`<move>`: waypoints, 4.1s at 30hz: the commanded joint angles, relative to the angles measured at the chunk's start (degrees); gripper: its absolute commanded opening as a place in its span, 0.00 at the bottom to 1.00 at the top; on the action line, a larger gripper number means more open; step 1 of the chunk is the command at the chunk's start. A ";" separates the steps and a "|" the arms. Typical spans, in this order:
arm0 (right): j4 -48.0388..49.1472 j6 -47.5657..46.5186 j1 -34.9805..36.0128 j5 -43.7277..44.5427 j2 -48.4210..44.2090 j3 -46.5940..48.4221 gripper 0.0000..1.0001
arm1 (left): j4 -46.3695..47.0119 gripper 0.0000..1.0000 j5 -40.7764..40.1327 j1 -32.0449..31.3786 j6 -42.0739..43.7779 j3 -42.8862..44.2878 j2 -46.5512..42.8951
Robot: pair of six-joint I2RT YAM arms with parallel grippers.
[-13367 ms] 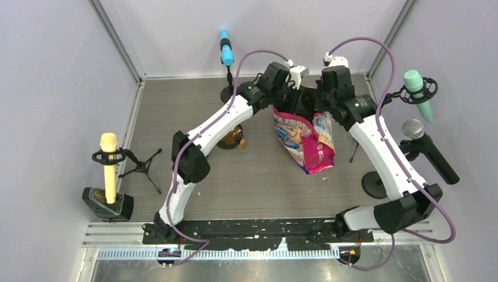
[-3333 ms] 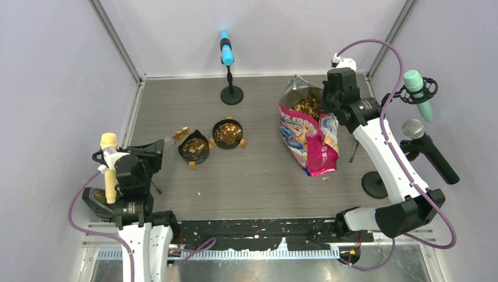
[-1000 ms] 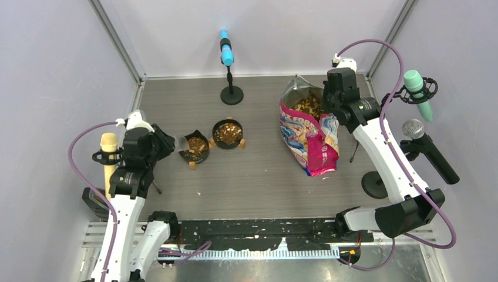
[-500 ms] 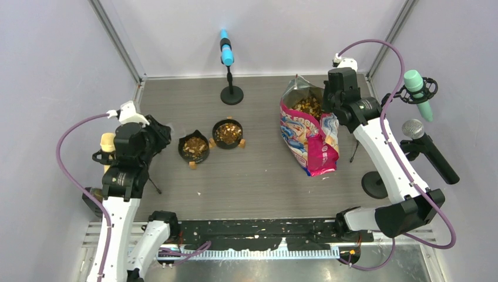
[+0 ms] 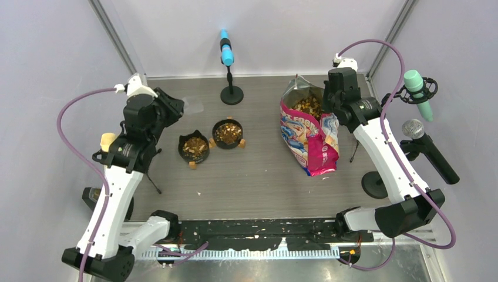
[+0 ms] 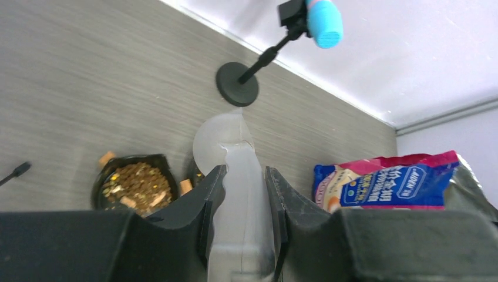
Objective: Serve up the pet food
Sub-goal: Place the spatula at the center of the board, then adjust the pet food bag at the center of the board.
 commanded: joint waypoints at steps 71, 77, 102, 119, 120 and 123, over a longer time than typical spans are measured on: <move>-1.09 0.34 -0.38 -5.01 1.16 2.69 0.05 | 30.31 0.35 45.81 10.12 -11.71 20.45 67.27; -1.32 0.29 -0.38 -5.34 1.14 2.66 0.05 | 17.81 0.58 35.94 10.09 -2.56 21.34 64.91; -0.72 0.39 -0.38 -6.95 0.55 1.24 0.05 | 1.58 0.80 14.12 6.42 10.11 19.70 49.66; -0.62 2.07 -0.38 -13.67 0.34 3.65 0.05 | 19.81 0.78 24.36 -24.91 20.79 12.10 26.61; -0.63 2.24 -0.38 -13.89 0.18 3.77 0.05 | 20.19 0.78 24.22 -26.63 20.40 12.81 26.80; -0.71 2.55 -0.38 -14.57 -0.39 4.11 0.05 | 20.27 0.82 22.75 -32.17 20.64 15.80 28.83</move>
